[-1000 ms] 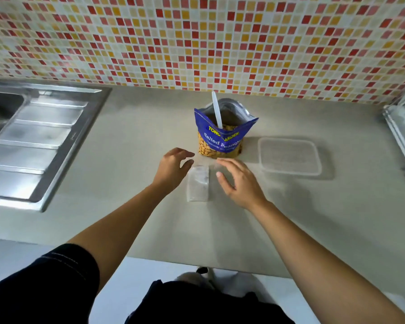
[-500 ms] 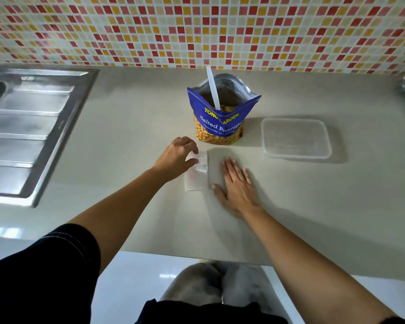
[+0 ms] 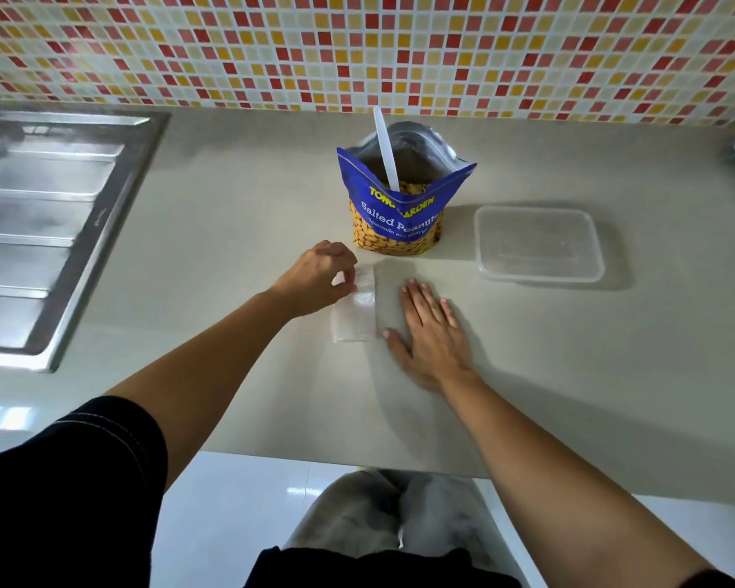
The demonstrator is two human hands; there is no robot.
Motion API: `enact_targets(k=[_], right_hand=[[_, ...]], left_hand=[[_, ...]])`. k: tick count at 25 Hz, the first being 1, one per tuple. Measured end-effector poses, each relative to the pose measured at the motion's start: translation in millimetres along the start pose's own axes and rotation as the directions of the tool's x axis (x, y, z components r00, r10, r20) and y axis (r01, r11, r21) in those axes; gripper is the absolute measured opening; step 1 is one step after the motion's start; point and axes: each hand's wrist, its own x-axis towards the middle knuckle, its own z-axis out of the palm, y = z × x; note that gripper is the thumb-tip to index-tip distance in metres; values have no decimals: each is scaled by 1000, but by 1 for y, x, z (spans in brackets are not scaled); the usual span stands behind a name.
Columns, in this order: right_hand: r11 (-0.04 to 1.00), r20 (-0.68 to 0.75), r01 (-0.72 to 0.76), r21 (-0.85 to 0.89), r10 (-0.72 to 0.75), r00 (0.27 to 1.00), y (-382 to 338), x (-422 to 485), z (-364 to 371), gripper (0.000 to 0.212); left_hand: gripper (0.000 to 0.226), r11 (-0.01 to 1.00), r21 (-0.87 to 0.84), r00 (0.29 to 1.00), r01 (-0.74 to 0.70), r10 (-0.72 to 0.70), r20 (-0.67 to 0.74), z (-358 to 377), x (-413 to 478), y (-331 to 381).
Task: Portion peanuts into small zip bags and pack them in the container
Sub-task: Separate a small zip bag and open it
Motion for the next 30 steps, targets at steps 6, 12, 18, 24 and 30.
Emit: enact_targets(k=[6,12,18,24,30], right_hand=[[855,25,-84,511,83,996,-8,-1,-21,95],[145,154,-206,968,310,938,-29,-5,-36,27],[117,112,-161,980,346,932,-20,1,-59,23],[-123,315,-293,948,243,917,-20,-2,-81,18],[-104,287,-268,958,270,919,-20,-2,-94,10]], left_hand=[[11,931,-297,970,213,-166,175,-38,-10,16],[8,473,-790,889,389,-419,186,-37,-23,33],[11,222,-911,877,347,-422,231,-42,-23,37],[13,661,-649,904,377,-414,103,-44,-25,39],[11,408,-855,892,320,-434,126,-54,-26,45]])
